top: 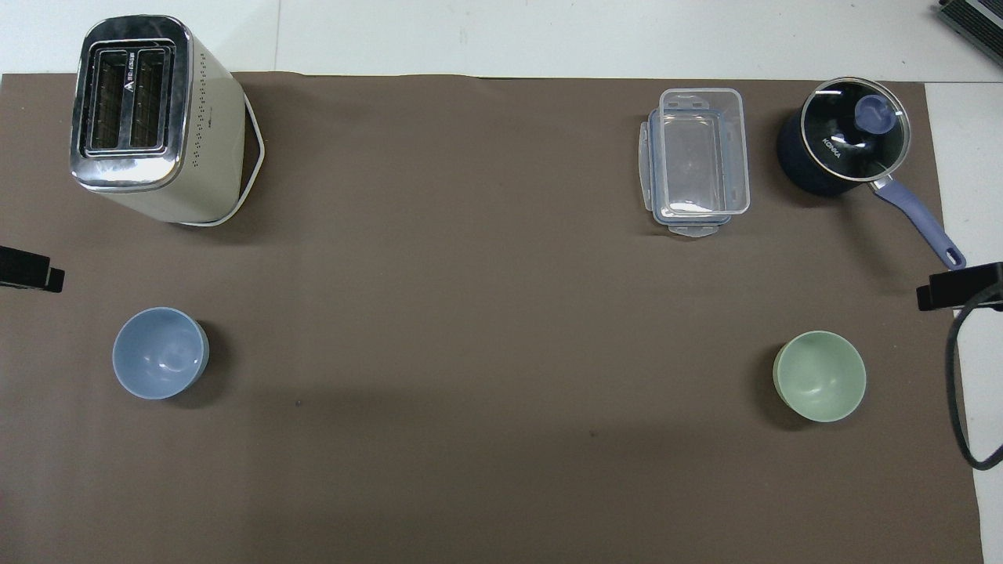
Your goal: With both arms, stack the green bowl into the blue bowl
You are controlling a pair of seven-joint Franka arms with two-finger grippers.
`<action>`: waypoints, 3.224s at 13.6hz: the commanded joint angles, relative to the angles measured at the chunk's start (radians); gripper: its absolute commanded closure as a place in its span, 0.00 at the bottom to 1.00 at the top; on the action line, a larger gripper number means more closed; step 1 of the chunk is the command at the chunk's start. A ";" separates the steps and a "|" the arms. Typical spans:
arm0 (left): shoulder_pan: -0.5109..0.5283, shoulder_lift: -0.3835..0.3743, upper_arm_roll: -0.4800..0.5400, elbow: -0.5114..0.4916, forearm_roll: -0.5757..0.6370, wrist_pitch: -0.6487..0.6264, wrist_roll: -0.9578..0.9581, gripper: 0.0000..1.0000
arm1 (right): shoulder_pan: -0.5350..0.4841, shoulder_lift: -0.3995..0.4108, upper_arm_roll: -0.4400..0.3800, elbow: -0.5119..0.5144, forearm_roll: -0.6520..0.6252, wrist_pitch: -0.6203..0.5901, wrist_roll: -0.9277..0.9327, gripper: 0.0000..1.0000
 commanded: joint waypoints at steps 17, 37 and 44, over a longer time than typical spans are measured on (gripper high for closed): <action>0.051 -0.046 -0.001 -0.188 -0.002 0.154 0.036 0.00 | -0.011 -0.028 0.008 -0.035 0.009 0.016 -0.016 0.00; 0.283 0.120 0.002 -0.571 -0.301 0.576 0.532 0.00 | -0.011 -0.028 0.006 -0.036 0.009 0.016 -0.016 0.00; 0.291 0.146 0.002 -0.648 -0.301 0.678 0.578 0.06 | -0.011 -0.028 0.008 -0.036 0.009 0.016 -0.017 0.00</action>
